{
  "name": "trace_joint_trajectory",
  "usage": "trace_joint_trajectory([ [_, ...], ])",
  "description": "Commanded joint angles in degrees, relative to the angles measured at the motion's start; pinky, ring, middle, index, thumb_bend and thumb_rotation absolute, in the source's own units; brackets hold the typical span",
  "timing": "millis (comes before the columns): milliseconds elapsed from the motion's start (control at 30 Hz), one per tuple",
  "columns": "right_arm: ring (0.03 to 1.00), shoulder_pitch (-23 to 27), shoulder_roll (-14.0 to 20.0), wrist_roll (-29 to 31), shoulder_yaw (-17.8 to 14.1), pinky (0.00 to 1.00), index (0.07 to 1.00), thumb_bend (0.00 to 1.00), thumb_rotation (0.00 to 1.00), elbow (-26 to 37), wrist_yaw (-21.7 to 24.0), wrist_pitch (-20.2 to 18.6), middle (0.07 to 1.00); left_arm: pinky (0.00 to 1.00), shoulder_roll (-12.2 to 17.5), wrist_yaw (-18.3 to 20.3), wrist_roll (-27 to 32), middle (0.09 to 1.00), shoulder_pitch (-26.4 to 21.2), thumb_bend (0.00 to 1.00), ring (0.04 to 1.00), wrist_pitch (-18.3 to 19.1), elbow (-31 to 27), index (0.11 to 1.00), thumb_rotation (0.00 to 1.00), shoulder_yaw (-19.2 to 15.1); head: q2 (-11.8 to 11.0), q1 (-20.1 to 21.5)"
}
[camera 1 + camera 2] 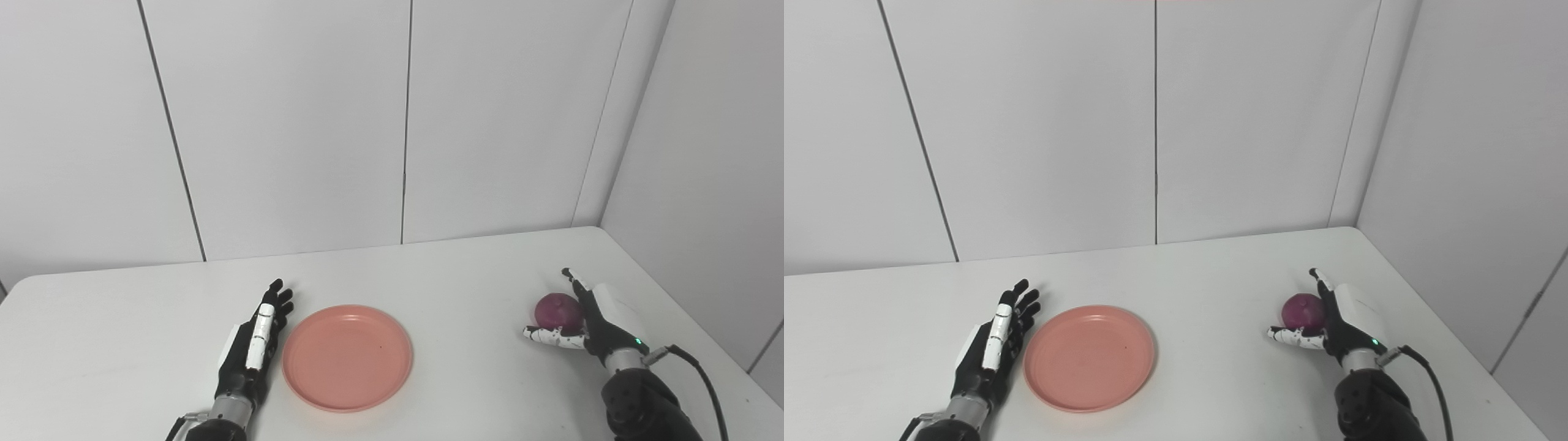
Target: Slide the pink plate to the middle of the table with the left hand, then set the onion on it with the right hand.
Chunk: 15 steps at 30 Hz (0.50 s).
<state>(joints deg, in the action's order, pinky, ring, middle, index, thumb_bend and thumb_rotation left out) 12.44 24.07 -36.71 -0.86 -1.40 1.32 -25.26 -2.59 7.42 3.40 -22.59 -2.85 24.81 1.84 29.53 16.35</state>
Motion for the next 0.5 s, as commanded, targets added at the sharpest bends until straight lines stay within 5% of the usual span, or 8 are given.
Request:
trace_joint_trajectory([
  [0, 0.867, 2.74, 1.98, -0.22, -0.10, 0.75, 0.902, 0.87, 0.37, 0.70, -0.77, 0.87, 0.898, 1.00, -0.18, 0.07, 0.59, 0.951, -2.01, 0.66, 0.955, -1.59, -1.92, 0.946, 1.00, -0.16, 0.05, -0.09],
  [233, 0.755, 3.09, 1.49, 2.15, -0.72, 0.65, 0.803, 0.78, 0.11, -2.10, -4.20, 4.68, 0.807, 1.00, -0.39, 0.11, 0.79, 0.951, -2.01, 0.65, 0.957, -1.56, -1.98, 0.945, 1.00, -0.24, -0.09, -0.28],
  [467, 0.661, 3.24, 0.97, 3.54, -1.00, 0.57, 0.726, 0.66, 0.00, -3.94, -7.46, 6.97, 0.709, 1.00, -0.64, 0.00, 0.74, 0.952, -1.81, 0.65, 0.958, -1.27, -2.33, 0.946, 1.00, -0.24, -0.10, -0.30],
])
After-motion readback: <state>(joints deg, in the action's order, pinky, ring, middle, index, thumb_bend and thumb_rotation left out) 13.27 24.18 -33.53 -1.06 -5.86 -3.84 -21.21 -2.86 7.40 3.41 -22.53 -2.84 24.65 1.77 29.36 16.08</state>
